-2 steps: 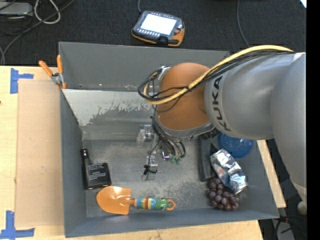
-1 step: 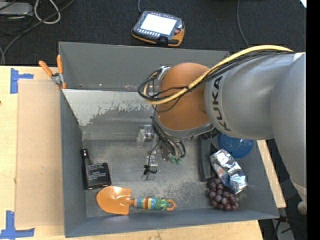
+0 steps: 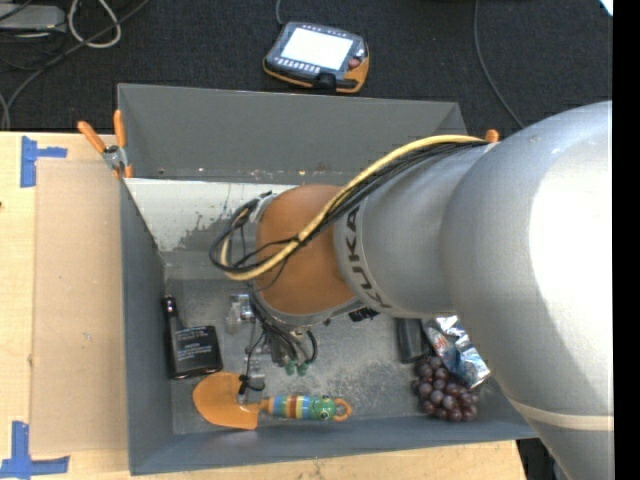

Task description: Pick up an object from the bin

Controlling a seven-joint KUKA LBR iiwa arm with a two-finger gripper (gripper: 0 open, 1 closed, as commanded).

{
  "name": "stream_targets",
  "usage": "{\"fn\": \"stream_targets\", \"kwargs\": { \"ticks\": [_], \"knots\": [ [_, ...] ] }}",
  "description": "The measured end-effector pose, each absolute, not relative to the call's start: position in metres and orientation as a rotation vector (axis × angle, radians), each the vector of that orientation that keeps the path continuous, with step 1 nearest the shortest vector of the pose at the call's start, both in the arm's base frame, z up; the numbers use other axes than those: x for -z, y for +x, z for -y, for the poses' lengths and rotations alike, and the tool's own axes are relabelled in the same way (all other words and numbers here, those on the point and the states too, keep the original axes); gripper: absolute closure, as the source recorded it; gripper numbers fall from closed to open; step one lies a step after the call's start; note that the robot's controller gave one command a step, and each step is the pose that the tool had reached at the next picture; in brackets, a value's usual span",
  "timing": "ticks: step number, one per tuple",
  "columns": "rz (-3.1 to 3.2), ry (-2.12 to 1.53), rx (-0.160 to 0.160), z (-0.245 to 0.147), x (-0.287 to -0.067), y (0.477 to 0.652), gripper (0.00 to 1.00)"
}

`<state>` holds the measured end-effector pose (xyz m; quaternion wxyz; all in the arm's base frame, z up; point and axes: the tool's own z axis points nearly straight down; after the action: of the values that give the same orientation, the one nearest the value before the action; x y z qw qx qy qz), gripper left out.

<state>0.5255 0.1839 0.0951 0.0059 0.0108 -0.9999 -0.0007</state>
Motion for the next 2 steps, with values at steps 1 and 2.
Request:
{"fn": "stream_targets", "kwargs": {
  "ticks": [1, 2],
  "knots": [
    [3.146, -0.05, 0.0, -0.16, -0.099, 0.568, 0.0],
    [3.124, -0.039, 0.004, -0.238, -0.068, 0.496, 0.0]
  ]
}}
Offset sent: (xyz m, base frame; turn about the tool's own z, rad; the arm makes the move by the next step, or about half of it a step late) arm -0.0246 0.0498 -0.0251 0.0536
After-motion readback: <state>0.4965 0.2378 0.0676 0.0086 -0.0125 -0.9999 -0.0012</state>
